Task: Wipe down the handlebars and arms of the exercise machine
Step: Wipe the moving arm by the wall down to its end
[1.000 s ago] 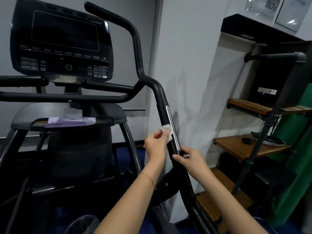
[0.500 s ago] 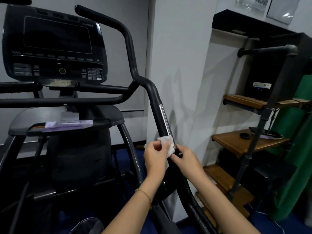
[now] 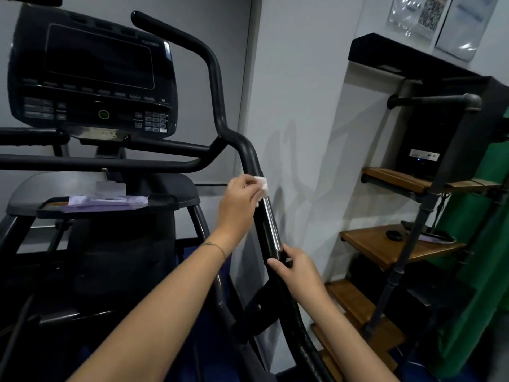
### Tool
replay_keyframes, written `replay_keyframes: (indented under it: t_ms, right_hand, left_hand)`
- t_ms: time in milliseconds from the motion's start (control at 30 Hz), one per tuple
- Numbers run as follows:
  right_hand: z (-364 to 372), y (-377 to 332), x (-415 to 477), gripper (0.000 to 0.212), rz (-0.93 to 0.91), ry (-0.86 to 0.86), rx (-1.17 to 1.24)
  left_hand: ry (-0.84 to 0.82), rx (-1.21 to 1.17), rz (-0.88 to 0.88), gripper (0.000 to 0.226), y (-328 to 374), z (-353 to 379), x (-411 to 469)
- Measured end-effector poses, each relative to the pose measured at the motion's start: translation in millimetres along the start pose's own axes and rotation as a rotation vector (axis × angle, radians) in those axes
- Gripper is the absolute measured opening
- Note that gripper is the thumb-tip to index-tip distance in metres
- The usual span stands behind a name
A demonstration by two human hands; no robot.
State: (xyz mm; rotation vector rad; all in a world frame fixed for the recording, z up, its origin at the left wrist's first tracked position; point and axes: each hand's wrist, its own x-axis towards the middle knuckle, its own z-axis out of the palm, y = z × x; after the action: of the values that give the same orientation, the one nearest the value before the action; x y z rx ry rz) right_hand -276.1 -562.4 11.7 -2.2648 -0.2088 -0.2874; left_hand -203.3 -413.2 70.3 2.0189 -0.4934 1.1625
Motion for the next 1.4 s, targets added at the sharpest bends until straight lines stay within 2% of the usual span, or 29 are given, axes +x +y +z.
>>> replay_keyframes:
  t_ms: [67,133,267,333,400,467,633,700,767,833,933,1000,1133,1233,1300,1400]
  right_hand:
    - [1,2,1,0.019,-0.011,0.006,-0.017]
    - [1,4,1,0.020,-0.016,0.017,-0.024]
    - [3,5,1,0.021,-0.029,0.031,-0.036]
    - [3,6,1,0.023,-0.037,0.030,-0.042]
    - [3,6,0,0.023,-0.032,0.026,-0.045]
    - [2,6,0,0.024,-0.024,0.031,-0.059]
    - [2,3,-1,0.030,-0.020,0.048,-0.125]
    - [2,2,-1,0.032,-0.016,0.045,-0.137]
    - [1,2,0,0.034,-0.019,0.040,-0.149]
    - [0,1,-1,0.034,-0.018,0.039,-0.157]
    - [0,0,-3,0.032,-0.018,0.038,-0.155]
    - [0,-1,-3,0.030,-0.019,0.033,-0.166]
    - [0,-4,-2,0.037,-0.001,0.043,-0.205]
    - [1,-4,-3,0.041,0.009,0.053,-0.208]
    - [2,-2,-2,0.034,-0.004,0.052,-0.190]
    - [2,-1,-3,0.031,-0.006,0.049,-0.189]
  left_hand:
    - [-0.097,0.067,0.297,0.018,-9,-8,-10]
    - [-0.248,0.124,0.517,0.012,-14,-12,-20]
    - [-0.403,0.180,0.725,0.022,-18,-12,-7]
    - [-0.362,0.235,0.703,0.019,-17,-15,20]
    - [-0.289,0.294,0.591,0.015,-20,-19,48]
    - [-0.294,0.319,0.536,0.013,-18,-20,59]
    - [-0.426,0.251,0.792,0.012,-13,-17,8]
    - [-0.477,0.189,0.812,0.023,-15,-19,-6]
    - [-0.485,0.234,0.779,0.020,-19,-19,9]
    - [-0.376,0.324,0.696,0.020,-25,-20,38]
    - [-0.310,0.354,0.597,0.032,-27,-24,58]
    - [-0.343,0.355,0.661,0.017,-19,-21,41]
    - [-0.536,0.218,0.846,0.030,-11,-16,-21]
    - [-0.566,0.237,0.903,0.030,-14,-14,-15]
    - [-0.496,0.293,0.852,0.023,-14,-17,11]
    - [-0.343,0.378,0.689,0.026,-20,-27,46]
